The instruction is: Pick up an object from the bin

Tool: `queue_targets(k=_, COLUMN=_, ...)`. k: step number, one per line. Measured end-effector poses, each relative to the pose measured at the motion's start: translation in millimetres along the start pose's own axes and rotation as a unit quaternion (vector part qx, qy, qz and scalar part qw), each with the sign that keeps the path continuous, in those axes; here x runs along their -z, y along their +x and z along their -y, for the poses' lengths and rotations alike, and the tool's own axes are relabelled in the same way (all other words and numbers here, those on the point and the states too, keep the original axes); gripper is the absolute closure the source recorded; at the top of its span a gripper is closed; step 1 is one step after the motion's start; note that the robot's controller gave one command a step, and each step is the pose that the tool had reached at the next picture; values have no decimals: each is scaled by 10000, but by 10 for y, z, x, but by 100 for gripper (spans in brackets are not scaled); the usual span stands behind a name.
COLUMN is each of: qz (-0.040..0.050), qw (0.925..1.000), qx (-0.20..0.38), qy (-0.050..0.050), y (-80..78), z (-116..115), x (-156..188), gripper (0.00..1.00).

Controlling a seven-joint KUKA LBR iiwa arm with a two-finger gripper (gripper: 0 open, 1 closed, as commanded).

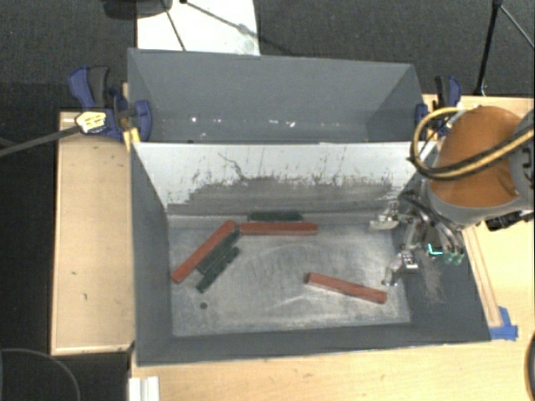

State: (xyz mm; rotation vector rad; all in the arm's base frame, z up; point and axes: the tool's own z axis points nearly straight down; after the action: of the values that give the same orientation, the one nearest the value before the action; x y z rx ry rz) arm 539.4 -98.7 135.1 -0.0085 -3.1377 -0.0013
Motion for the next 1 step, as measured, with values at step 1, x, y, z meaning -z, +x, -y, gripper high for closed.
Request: queue_targets(k=1, qz=33, qw=10000, qx=13, qy=6, y=-19, z=-1, x=31, gripper=0)
